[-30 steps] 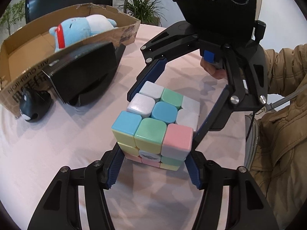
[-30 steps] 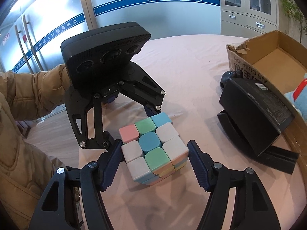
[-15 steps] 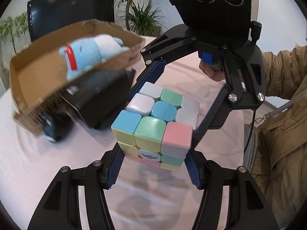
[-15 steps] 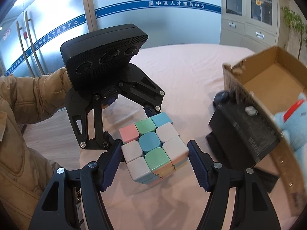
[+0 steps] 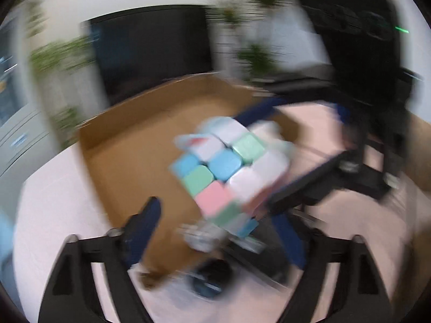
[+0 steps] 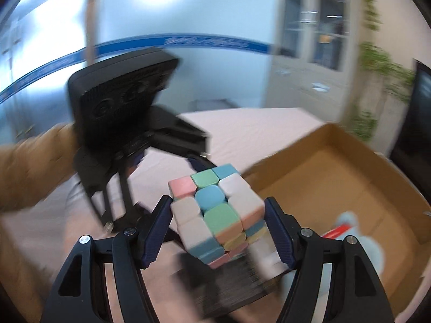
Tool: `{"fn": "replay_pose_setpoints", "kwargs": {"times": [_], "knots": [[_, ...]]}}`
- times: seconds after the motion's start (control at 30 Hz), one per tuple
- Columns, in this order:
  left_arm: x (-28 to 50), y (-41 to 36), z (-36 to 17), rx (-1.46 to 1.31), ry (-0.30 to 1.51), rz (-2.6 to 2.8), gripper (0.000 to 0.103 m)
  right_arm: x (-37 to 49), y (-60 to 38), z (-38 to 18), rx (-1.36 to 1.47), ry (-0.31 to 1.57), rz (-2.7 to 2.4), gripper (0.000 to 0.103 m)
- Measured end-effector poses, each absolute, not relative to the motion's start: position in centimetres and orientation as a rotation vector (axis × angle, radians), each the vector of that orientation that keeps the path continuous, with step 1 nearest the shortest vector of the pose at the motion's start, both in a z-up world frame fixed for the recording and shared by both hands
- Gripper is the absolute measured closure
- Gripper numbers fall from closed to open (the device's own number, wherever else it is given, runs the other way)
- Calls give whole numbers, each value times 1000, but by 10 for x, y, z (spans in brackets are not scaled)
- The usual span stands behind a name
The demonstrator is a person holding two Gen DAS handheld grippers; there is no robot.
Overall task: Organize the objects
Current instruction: 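Lift the cube with the right gripper and drop it into the box, then grasp the black curved headband piece with the right gripper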
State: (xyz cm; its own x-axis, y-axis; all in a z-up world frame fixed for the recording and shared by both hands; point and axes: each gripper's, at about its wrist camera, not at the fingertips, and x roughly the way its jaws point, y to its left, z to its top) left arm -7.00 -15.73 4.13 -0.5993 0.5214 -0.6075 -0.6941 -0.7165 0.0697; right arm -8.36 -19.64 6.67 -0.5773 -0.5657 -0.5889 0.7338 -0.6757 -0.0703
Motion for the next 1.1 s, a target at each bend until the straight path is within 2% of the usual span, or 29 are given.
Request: {"fn": "replay_pose_setpoints", "kwargs": {"times": [0.1,0.13,0.23,0.3,0.33,0.37,0.47,0.67,0.8,0.9,1.03,1.1], "knots": [[-79,-169,28,-809,321,2339,19,-99,-182,65,762,303,-2336,30],[-69,-173,23,-791,313,2321,18,-90,-159,62,740,177,-2322,29],[-35,-179,8,-772,264,2236,17,-68,-128,49,746,54,-2276,18],[-7,-177,-5,-772,254,2168,16,-54,-113,32,797,-39,-2223,16],[4,-174,-11,-781,263,2141,11,-47,-107,22,826,-80,-2196,16],[13,-168,-21,-804,288,2126,1,-40,-100,11,854,-107,-2180,16],[27,-150,-48,-876,342,2092,1,-31,-87,-16,927,-117,-2196,15],[25,-127,-80,-977,290,2066,1,-53,-60,-61,1077,-363,-2132,15],[21,-109,-86,-999,262,2009,1,-51,-50,-71,1081,-485,-2067,15],[30,-101,-85,-978,281,1989,1,-35,-49,-74,1080,-489,-2034,14],[53,-102,-78,-952,208,1906,1,-8,-47,-82,1104,-506,-1958,11],[77,-97,-79,-942,243,1853,1,16,-51,-88,1122,-482,-1897,11]]}}
